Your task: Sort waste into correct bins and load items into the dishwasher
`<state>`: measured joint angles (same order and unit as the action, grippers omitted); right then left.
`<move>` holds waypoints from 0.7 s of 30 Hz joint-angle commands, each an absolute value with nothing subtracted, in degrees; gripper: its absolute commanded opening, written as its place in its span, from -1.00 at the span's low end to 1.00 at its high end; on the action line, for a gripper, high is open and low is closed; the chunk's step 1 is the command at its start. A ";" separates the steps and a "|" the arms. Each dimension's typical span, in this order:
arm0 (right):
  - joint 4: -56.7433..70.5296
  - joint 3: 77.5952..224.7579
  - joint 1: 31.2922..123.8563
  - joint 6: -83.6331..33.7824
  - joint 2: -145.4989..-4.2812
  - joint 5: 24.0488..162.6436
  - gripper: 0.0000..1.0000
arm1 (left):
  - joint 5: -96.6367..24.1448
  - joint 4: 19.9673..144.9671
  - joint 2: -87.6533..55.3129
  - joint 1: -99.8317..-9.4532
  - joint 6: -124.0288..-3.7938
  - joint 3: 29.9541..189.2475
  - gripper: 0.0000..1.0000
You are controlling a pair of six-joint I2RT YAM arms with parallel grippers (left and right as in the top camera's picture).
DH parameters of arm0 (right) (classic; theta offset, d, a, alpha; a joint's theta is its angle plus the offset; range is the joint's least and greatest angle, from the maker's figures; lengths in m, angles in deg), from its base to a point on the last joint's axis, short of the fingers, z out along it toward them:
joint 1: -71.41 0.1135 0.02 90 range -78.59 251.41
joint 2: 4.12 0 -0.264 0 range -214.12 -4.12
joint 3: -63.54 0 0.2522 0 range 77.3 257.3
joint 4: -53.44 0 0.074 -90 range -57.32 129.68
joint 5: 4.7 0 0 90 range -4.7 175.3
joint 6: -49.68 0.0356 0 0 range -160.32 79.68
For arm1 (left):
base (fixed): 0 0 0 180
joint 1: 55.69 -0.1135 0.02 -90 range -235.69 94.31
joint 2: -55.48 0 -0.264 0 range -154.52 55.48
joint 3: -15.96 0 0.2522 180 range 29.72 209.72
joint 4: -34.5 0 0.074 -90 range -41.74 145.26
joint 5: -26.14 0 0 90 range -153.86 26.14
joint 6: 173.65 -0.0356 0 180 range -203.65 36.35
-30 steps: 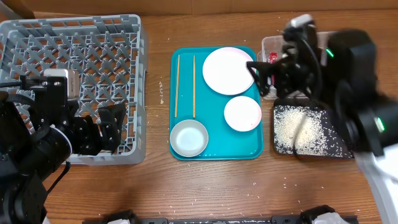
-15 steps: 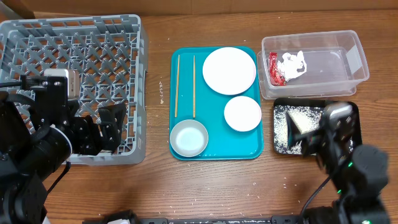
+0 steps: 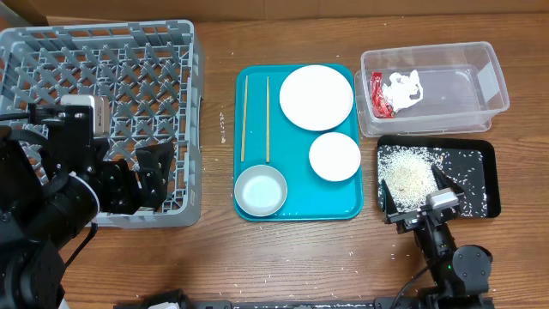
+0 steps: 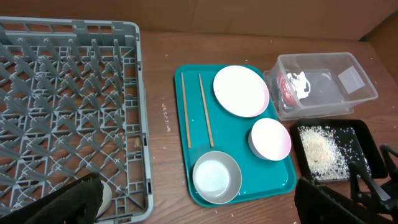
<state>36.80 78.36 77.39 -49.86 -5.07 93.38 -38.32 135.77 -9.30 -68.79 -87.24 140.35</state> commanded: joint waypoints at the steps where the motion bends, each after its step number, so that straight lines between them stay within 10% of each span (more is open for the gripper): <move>1: 37.96 77.73 77.17 -50.24 -4.28 92.64 0.99 | -37.47 135.70 -9.01 -68.69 -88.62 140.79 0.99; 21: 35.71 77.75 77.34 -50.24 -4.28 92.83 0.99 | -37.47 135.70 -9.01 -68.69 -88.62 140.79 1.00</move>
